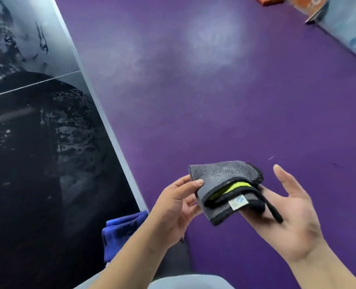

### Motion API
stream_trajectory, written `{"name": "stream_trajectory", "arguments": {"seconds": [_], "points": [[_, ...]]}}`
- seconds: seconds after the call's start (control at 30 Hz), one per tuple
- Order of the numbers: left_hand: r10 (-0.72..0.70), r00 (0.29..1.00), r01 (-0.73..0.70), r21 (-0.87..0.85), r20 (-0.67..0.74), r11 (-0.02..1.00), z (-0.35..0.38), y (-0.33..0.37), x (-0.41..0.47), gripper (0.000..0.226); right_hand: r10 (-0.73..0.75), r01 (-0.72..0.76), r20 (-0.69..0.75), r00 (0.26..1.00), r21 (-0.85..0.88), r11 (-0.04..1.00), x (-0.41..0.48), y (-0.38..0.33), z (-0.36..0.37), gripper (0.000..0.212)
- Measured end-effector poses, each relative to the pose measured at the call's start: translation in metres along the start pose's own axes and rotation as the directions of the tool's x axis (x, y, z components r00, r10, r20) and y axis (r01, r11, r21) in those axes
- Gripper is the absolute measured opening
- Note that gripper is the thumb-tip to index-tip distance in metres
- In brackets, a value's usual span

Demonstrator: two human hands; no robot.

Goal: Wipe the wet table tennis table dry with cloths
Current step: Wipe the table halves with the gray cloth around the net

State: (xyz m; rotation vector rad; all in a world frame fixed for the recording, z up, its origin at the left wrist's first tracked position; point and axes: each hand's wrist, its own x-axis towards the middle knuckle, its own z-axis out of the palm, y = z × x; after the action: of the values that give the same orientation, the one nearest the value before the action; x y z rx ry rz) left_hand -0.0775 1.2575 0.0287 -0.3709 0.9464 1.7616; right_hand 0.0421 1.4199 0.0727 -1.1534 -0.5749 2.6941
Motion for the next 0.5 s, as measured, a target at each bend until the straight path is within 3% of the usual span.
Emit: {"name": "stream_trajectory", "arguments": {"seconds": [0.13, 0.23, 0.3, 0.4, 0.5], "points": [[-0.097, 0.991, 0.097, 0.0, 0.09, 0.995, 0.025, 0.055, 0.048, 0.016, -0.102, 0.102, 0.0, 0.995, 0.068, 0.992, 0.049, -0.052, 0.044, 0.064], [-0.01, 0.991, 0.013, -0.026, 0.133, 1.0, 0.039, 0.083, 0.072, 0.035, -0.098, 0.095, 0.034, 0.995, 0.082, 0.992, 0.086, -0.06, 0.077, 0.068], [0.085, 0.993, -0.088, 0.033, 0.08, 0.996, 0.044, 0.096, 0.086, 0.04, 0.011, -0.013, 0.074, 0.997, 0.023, 1.0, 0.12, -0.055, 0.093, 0.079], [0.227, 0.968, -0.203, 0.191, -0.108, 0.96, 0.038, 0.113, 0.107, 0.041, 0.222, -0.209, 0.132, 0.966, -0.1, 0.973, 0.176, -0.055, 0.109, 0.093], [0.366, 0.876, -0.205, 0.445, -0.313, 0.872, 0.021, 0.127, 0.12, 0.046, 0.434, -0.382, 0.147, 0.889, -0.288, 0.878, 0.227, -0.052, 0.125, 0.068]]}}
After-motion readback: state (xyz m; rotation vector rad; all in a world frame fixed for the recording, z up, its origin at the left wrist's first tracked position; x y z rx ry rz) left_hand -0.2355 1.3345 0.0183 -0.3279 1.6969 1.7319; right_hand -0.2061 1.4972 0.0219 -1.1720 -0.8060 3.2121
